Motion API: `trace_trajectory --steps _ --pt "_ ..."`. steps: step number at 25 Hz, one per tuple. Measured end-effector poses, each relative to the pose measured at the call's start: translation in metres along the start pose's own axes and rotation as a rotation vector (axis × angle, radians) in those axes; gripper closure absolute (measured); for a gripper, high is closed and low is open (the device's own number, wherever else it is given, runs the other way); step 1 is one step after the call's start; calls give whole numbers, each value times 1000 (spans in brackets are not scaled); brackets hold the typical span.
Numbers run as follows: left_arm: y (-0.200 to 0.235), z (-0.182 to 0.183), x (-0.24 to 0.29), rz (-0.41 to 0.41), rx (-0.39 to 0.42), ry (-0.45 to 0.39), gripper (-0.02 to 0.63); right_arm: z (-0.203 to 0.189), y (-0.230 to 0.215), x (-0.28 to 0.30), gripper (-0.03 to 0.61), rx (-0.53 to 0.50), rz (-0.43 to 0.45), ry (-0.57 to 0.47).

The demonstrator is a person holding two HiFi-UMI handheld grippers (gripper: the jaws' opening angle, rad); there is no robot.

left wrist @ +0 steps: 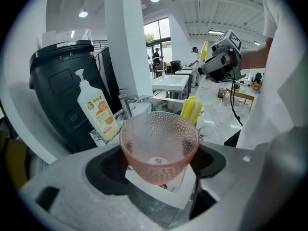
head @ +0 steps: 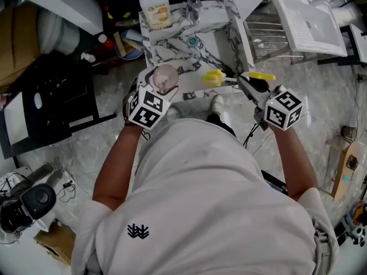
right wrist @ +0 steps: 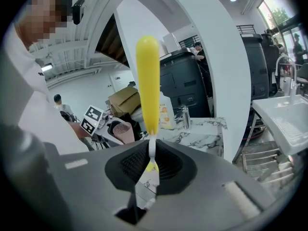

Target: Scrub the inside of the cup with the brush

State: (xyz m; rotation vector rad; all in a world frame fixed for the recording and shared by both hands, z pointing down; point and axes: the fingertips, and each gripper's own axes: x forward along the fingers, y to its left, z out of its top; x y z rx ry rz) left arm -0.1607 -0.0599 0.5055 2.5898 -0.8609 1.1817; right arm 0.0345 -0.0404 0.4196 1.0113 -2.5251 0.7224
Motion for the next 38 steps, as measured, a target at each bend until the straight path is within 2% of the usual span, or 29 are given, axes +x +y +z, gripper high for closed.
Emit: trace_trajectory --steps 17,38 --pt "-4 7 10 4 -14 9 235 2 -12 -6 535 -23 14 6" --pt "-15 65 65 -9 -49 4 235 4 -60 -21 535 -54 74 37"
